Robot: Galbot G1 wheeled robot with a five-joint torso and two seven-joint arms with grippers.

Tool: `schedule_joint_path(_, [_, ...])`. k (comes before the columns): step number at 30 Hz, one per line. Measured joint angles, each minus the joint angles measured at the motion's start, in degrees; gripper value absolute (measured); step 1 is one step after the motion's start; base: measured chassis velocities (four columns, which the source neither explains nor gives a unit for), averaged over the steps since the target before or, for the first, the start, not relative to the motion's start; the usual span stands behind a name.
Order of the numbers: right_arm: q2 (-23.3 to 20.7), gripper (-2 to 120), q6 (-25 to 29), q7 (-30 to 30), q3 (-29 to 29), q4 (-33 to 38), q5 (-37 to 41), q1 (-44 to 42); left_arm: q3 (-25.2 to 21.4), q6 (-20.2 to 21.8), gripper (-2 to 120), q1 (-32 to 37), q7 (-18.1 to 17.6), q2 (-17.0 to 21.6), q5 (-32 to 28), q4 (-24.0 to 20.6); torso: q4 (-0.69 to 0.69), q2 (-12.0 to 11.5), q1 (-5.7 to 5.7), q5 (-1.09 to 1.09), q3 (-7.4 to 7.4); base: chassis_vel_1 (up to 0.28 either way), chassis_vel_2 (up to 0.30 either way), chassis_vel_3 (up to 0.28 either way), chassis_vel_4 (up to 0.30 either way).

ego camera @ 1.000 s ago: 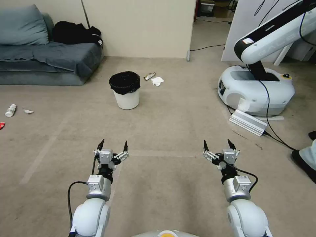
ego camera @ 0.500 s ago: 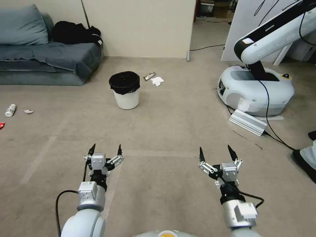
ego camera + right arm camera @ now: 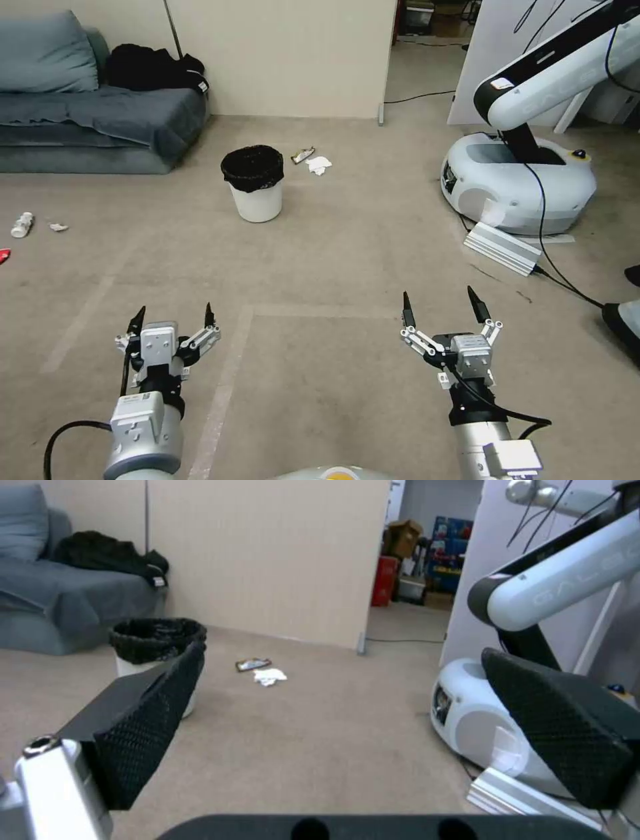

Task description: Pick up the trash bin, then pick up the garbage from the floor and place it into the trash bin.

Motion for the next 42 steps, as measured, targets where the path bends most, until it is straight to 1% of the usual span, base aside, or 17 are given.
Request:
schedule_joint_path(9, [-0.06, 100, 0.35, -0.47, 0.44, -0.43, 0.04, 0.19, 0.29, -0.57, 100, -0.41, 0.24, -0.13, 0.69, 0.36, 0.0, 0.0, -0.01, 0.01, 0.0, 0.0, 0.0, 0.0, 0.0])
schedule_joint_path(14, [-0.09, 100, 0.42, -0.55, 0.48, -0.6, 0.13, 0.34, 0.45, -0.64, 100, -0.48, 0.39, -0.21, 1.14, 0.52, 0.0, 0.0, -0.01, 0.02, 0.0, -0.094, 0.105, 0.1, -0.07])
schedule_joint_path(23, [-0.12, 100, 0.59, -0.7, 0.47, -0.75, 0.19, 0.49, 0.79, -0.68, 100, -0.51, 0.68, -0.37, 1.86, 0.61, 0.0, 0.0, 0.0, 0.01, 0.01, -0.218, 0.223, 0.226, -0.233])
schedule_joint_path(24, [-0.12, 100, 0.59, -0.75, 0.47, -0.75, 0.21, 0.51, 0.8, -0.68, 100, -0.51, 0.69, -0.37, 1.9, 0.63, 0.02, 0.0, 0.0, 0.04, 0.01, -0.236, 0.258, 0.253, -0.268])
schedule_joint_path(26, [-0.12, 100, 0.62, -0.78, 0.44, -0.75, 0.31, 0.51, 0.79, -0.7, 100, -0.51, 0.71, -0.32, 1.95, 0.66, 0.0, 0.0, 0.0, -0.02, 0.01, -0.245, 0.27, 0.261, -0.259])
schedule_joint_path(27, [-0.13, 100, 0.64, -0.8, 0.39, -0.75, 0.34, 0.52, 0.79, -0.72, 100, -0.51, 0.71, -0.29, 1.98, 0.66, 0.0, 0.0, 0.01, 0.04, 0.01, -0.258, 0.276, 0.269, -0.269])
schedule_joint_path(28, [-0.13, 100, 0.64, -0.8, 0.39, -0.75, 0.34, 0.52, 0.79, -0.72, 100, -0.51, 0.71, -0.29, 1.98, 0.66, 0.0, 0.0, 0.01, 0.04, 0.01, -0.258, 0.276, 0.269, -0.269])
schedule_joint_path(29, [-0.12, 100, 0.66, -0.83, 0.34, -0.76, 0.37, 0.51, 0.76, -0.74, 100, -0.51, 0.72, -0.24, 1.99, 0.67, -0.01, 0.0, 0.0, -0.02, 0.01, -0.278, 0.264, 0.259, -0.269])
schedule_joint_path(30, [-0.13, 100, 0.68, -0.85, 0.31, -0.76, 0.37, 0.52, 0.73, -0.74, 100, -0.51, 0.72, -0.22, 1.98, 0.68, 0.0, 0.0, 0.01, -0.02, 0.01, -0.278, 0.264, 0.25, -0.253])
schedule_joint_path(31, [-0.13, 100, 0.68, -0.89, 0.28, -0.77, 0.38, 0.52, 0.65, -0.74, 100, -0.48, 0.71, -0.17, 1.98, 0.68, 0.01, 0.0, 0.01, 0.06, 0.02, -0.217, 0.244, 0.25, -0.251])
schedule_joint_path(32, [-0.13, 100, 0.68, -0.89, 0.28, -0.77, 0.38, 0.52, 0.65, -0.74, 100, -0.48, 0.71, -0.17, 1.98, 0.68, 0.01, 0.0, 0.01, 0.06, 0.02, -0.217, 0.244, 0.25, -0.251])
schedule_joint_path(33, [-0.13, 100, 0.71, -0.91, 0.26, -0.77, 0.38, 0.51, 0.61, -0.75, 100, -0.48, 0.71, -0.12, 1.98, 0.69, 0.0, 0.0, 0.0, -0.02, 0.01, -0.217, 0.229, 0.228, -0.251])
schedule_joint_path(34, [-0.12, 100, 0.71, -0.93, 0.26, -0.77, 0.38, 0.49, 0.59, -0.75, 100, -0.46, 0.71, -0.09, 1.97, 0.7, 0.0, 0.0, 0.01, -0.01, 0.01, -0.255, 0.229, 0.238, -0.254])
schedule_joint_path(35, [-0.13, 100, 0.72, -0.95, 0.25, -0.76, 0.38, 0.48, 0.59, -0.76, 100, -0.45, 0.7, -0.08, 1.97, 0.7, 0.01, 0.0, 0.0, 0.04, 0.01, -0.254, 0.245, 0.238, -0.254])
schedule_joint_path(38, [-0.13, 100, 0.74, -0.95, 0.24, -0.72, 0.41, 0.43, 0.59, -0.76, 100, -0.45, 0.67, -0.04, 1.97, 0.72, 0.0, 0.0, 0.0, -0.01, 0.01, -0.246, 0.24, 0.249, -0.233])
schedule_joint_path(40, [-0.13, 100, 0.74, -0.95, 0.24, -0.71, 0.42, 0.42, 0.59, -0.76, 100, -0.44, 0.65, -0.02, 1.97, 0.72, 0.01, 0.0, 0.01, 0.04, 0.01, -0.223, 0.25, 0.231, -0.23])
schedule_joint_path(42, [-0.13, 100, 0.74, -0.95, 0.23, -0.65, 0.43, 0.39, 0.58, -0.76, 100, -0.44, 0.63, 0.04, 1.97, 0.73, 0.0, 0.0, 0.0, -0.01, 0.01, -0.223, 0.251, 0.226, -0.25])
